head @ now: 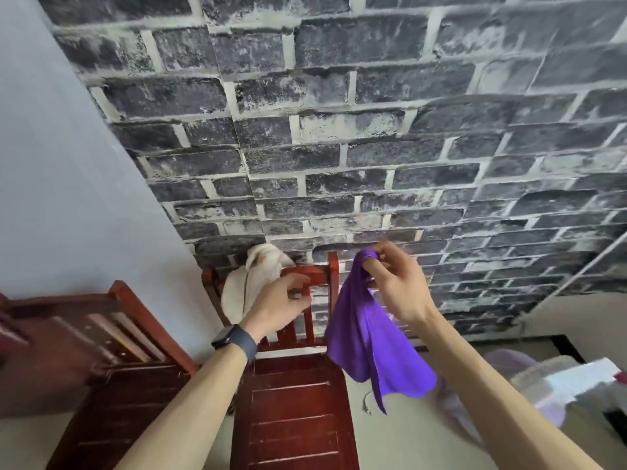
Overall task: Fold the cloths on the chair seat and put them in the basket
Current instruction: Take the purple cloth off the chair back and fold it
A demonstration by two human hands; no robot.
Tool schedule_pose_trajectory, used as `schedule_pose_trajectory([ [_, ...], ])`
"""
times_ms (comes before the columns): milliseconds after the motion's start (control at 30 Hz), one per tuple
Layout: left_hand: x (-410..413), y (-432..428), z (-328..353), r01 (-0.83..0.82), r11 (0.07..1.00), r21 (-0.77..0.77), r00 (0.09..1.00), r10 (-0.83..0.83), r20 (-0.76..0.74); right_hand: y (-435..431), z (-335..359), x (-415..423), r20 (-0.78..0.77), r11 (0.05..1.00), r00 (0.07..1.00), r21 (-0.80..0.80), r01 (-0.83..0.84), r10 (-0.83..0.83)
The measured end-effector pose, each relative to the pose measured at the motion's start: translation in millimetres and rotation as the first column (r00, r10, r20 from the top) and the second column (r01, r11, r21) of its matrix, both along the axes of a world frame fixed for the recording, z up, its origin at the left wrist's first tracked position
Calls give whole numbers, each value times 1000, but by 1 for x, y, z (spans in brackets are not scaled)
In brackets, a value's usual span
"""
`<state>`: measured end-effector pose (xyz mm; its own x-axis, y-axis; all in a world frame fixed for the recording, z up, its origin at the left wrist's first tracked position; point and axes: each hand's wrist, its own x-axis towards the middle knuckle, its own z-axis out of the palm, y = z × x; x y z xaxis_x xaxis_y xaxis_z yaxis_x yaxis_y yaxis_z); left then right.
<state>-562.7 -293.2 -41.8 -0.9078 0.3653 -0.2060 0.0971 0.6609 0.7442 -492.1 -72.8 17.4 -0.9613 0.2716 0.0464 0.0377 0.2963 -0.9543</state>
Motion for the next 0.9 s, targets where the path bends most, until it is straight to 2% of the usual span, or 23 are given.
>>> schedule_pose_trajectory([
  [100, 50, 28, 9, 13, 939, 343, 985, -71, 159, 4, -3, 18, -15, 993, 998, 107, -56, 58],
  [167, 76, 41, 12, -31, 912, 409, 987, -36, 156, 8, -8, 28, -6, 975, 991, 182, -128, 131],
  [233, 95, 46, 10, -74, 947, 312, 997, 69, 26, 8, -11, 37, 6, 947, 978, 247, -204, 209],
  [267, 102, 44, 8, -92, 974, 206, 990, 112, -88, 8, -13, 42, 4, 936, 972, 269, -228, 236],
  [367, 115, 30, -1, -196, 974, -111, 901, 134, -412, 10, -18, 50, -24, 919, 966, 317, -236, 257],
  [433, 122, 16, -8, -257, 944, -207, 869, 131, -477, 11, -22, 55, -17, 912, 965, 333, -240, 260],
  [500, 129, 2, -11, -269, 927, -261, 874, 121, -471, 11, -26, 59, 14, 902, 964, 351, -252, 264],
  [567, 132, -13, -10, -278, 935, -221, 892, 166, -421, 10, -27, 62, 29, 888, 964, 382, -255, 265],
  [633, 130, -26, -11, -279, 947, -162, 926, 220, -308, 7, -27, 64, 42, 874, 968, 421, -242, 248],
  [733, 127, -36, -3, -194, 981, 8, 980, 194, 41, -1, -24, 58, 39, 868, 979, 456, -196, 201],
  [800, 128, -35, 3, -195, 971, 141, 955, 155, 253, -10, -24, 50, 24, 873, 986, 462, -155, 162],
  [900, 130, -30, 17, -282, 880, 381, 879, 79, 470, -19, -28, 41, -18, 915, 997, 399, -63, 77],
])
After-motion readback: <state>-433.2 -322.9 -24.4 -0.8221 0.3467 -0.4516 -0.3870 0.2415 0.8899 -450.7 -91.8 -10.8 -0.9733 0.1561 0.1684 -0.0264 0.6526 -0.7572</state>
